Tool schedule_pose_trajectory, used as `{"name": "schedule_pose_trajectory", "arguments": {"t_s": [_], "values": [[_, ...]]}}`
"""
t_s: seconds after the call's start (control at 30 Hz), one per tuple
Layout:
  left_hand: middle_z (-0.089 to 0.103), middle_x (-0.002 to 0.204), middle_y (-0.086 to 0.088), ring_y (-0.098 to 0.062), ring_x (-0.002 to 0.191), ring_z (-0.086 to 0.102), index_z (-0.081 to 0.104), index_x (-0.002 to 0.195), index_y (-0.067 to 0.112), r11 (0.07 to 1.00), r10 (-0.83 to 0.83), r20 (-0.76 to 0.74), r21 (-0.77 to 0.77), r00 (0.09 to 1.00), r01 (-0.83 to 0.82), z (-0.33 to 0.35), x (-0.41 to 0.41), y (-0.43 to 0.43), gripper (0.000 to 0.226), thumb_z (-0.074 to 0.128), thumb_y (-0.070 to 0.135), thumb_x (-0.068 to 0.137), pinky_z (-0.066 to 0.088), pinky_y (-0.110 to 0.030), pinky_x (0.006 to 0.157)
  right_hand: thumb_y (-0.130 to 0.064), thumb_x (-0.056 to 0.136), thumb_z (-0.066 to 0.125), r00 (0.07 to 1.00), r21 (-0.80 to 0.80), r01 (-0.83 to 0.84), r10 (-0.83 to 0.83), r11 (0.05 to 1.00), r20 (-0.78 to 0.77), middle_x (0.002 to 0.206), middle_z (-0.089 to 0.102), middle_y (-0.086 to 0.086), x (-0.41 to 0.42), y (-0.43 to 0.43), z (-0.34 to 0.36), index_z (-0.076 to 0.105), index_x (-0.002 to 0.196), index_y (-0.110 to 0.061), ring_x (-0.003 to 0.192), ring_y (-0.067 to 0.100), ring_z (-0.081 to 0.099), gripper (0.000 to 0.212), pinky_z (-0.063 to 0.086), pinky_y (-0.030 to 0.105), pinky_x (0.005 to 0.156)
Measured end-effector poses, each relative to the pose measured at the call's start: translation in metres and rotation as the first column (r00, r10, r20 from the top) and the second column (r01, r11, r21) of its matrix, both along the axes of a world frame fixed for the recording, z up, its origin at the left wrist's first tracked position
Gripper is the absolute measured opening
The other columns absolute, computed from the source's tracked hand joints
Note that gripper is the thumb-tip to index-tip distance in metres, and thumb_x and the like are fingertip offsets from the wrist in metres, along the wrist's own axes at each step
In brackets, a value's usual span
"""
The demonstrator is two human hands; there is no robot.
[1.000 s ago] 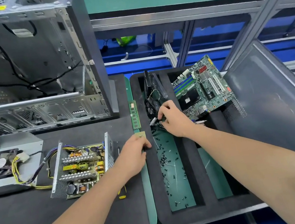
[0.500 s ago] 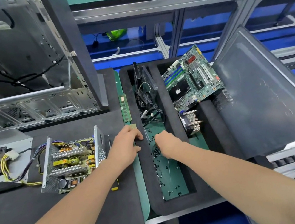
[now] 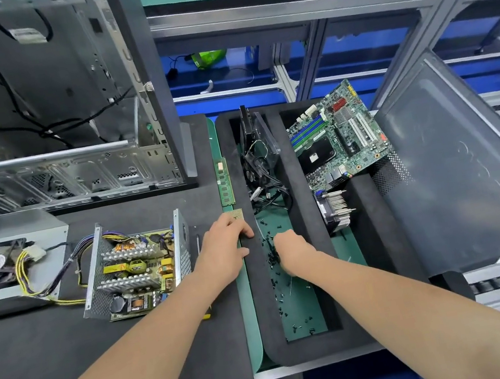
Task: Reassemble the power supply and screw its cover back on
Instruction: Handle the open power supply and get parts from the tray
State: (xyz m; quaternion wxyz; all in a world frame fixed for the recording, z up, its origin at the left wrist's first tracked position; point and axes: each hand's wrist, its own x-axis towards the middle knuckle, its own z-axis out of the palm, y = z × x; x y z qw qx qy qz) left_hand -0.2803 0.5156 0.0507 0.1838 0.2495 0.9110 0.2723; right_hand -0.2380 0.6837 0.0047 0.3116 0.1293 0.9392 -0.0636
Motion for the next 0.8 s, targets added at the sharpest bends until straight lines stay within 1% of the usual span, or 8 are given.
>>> {"name": "schedule_pose_trajectory", "arguments": {"t_s": [0.17,0.27,0.33,0.4,0.47,0.53,0.63,0.8], "values": [[0.045,0.111,0.009,-0.022,0.115,0.053,0.067,0.112,0.022,1.0,0.002,-0.014,-0.002,1.0,-0.002,-0.001,-0.001,0.0,0.03,0.077,0.007,0.089,0.041,-0.041,0.106,0.0,0.096,0.057,0.995,-0.047,0.076,-0.078,0.996,-0.056,0.074,0.042,0.006,-0.004,0.005,0.023,0.04,0.071,-0.01,0.077,0.03,0.053,0.032,0.046,0.033,0.068],[0.05,0.113,0.006,-0.019,0.113,0.056,0.068,0.113,0.021,1.0,-0.002,-0.005,0.009,1.0,0.002,0.002,-0.002,0.0,0.029,0.076,0.006,0.089,0.043,-0.037,0.106,-0.013,0.102,0.056,0.978,-0.204,0.153,-0.178,0.967,-0.111,0.082,0.066,0.012,-0.007,0.015,0.041,0.064,0.083,-0.001,0.076,0.032,0.067,0.024,0.059,0.035,0.07],[0.058,0.109,0.007,-0.012,0.1,0.06,0.07,0.111,0.02,0.997,0.024,0.001,0.071,1.0,-0.024,0.008,-0.004,0.001,0.025,0.073,0.007,0.091,0.048,-0.029,0.099,-0.016,0.102,0.063,0.911,-0.473,0.284,-0.388,0.834,-0.138,0.084,0.075,0.014,-0.008,0.024,0.052,0.072,0.097,-0.002,0.068,0.023,0.072,0.017,0.064,0.035,0.073],[0.066,0.099,0.01,-0.002,0.081,0.061,0.072,0.109,0.022,0.979,0.09,0.013,0.184,0.996,-0.091,0.019,-0.004,0.002,0.022,0.071,0.009,0.092,0.052,-0.021,0.088,-0.014,0.1,0.068,0.827,-0.727,0.302,-0.549,0.616,-0.121,0.081,0.075,0.015,-0.008,0.027,0.067,0.072,0.101,-0.001,0.065,0.021,0.067,0.013,0.062,0.036,0.071],[0.07,0.09,0.015,0.001,0.078,0.064,0.073,0.107,0.028,0.939,0.16,0.035,0.303,0.987,-0.163,0.033,-0.004,0.001,0.021,0.071,0.013,0.092,0.049,-0.008,0.077,-0.01,0.101,0.067,0.777,-0.883,0.259,-0.628,0.391,-0.05,0.085,0.07,0.018,-0.008,0.022,0.079,0.07,0.107,0.007,0.072,0.024,0.063,0.019,0.056,0.036,0.07],[0.071,0.082,0.022,0.009,0.082,0.065,0.074,0.102,0.033,0.904,0.179,0.017,0.392,0.984,-0.171,0.048,-0.005,-0.002,0.021,0.073,0.015,0.092,0.045,-0.002,0.073,-0.008,0.102,0.065,0.759,-0.947,0.233,-0.65,0.221,0.036,0.088,0.067,0.017,-0.009,0.013,0.089,0.068,0.111,0.011,0.072,0.019,0.061,0.022,0.053,0.03,0.067],[0.07,0.076,0.029,0.011,0.083,0.066,0.078,0.097,0.03,0.888,0.191,-0.05,0.436,0.98,-0.15,0.066,-0.008,-0.011,0.015,0.076,0.016,0.091,0.045,-0.001,0.073,-0.009,0.103,0.063,0.767,-0.975,0.203,-0.633,0.094,0.099,0.088,0.066,0.012,-0.011,-0.001,0.101,0.07,0.109,0.006,0.072,0.014,0.06,0.018,0.054,0.025,0.066],[0.075,0.086,0.014,0.0,0.083,0.068,0.082,0.098,0.023,0.917,0.178,-0.211,0.391,0.961,-0.084,0.083,-0.013,-0.035,0.009,0.081,0.023,0.089,0.049,-0.009,0.076,-0.012,0.103,0.064,0.775,-0.981,0.193,-0.616,0.02,0.14,0.09,0.065,0.01,-0.016,-0.021,0.112,0.07,0.116,0.009,0.076,0.016,0.059,0.026,0.054,0.029,0.073]]}}
